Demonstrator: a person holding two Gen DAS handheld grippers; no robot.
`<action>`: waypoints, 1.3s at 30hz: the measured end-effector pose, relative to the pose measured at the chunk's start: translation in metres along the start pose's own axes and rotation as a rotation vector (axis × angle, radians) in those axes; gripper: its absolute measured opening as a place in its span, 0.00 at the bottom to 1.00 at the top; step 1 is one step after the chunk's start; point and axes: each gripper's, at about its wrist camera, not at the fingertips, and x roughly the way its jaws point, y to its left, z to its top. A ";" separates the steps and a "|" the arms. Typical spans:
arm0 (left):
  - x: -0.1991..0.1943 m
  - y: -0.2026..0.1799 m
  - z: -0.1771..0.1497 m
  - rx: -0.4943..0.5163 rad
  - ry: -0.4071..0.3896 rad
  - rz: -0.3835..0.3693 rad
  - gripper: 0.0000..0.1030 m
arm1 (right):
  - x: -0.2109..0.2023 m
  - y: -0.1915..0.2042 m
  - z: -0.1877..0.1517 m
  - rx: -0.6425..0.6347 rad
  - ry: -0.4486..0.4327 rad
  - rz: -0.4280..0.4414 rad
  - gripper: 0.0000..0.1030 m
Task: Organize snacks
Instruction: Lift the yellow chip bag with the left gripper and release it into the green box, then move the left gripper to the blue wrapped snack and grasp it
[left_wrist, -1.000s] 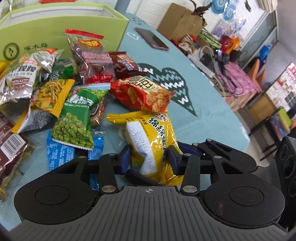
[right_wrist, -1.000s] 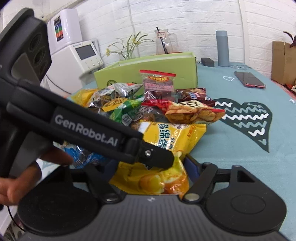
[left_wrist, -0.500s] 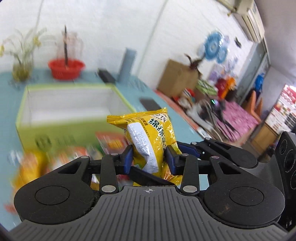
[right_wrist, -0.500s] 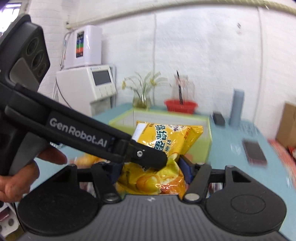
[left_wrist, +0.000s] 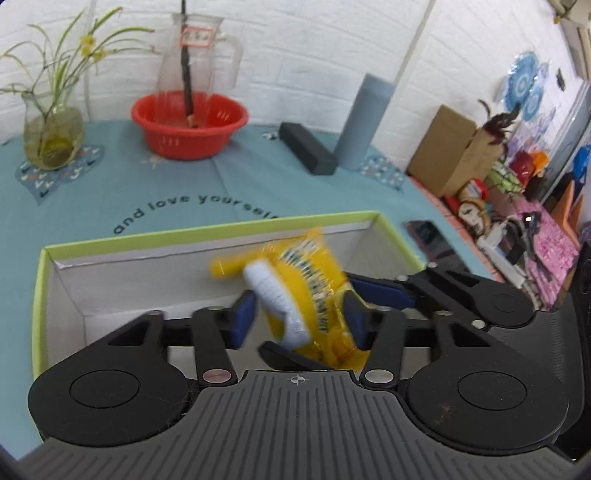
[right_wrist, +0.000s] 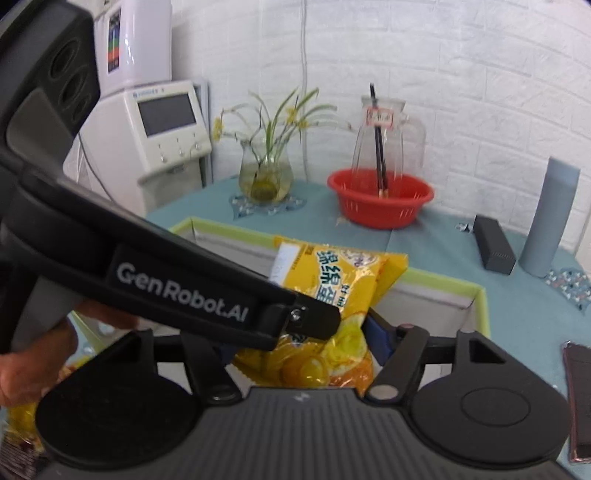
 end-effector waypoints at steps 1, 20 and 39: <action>-0.003 0.001 -0.002 0.006 -0.019 0.010 0.44 | -0.001 0.000 -0.001 -0.001 -0.002 0.000 0.72; -0.181 -0.061 -0.182 -0.024 -0.101 -0.060 0.56 | -0.218 0.105 -0.150 0.191 -0.094 0.034 0.97; -0.143 -0.070 -0.251 -0.085 0.108 -0.065 0.22 | -0.193 0.159 -0.189 0.167 0.028 0.068 0.72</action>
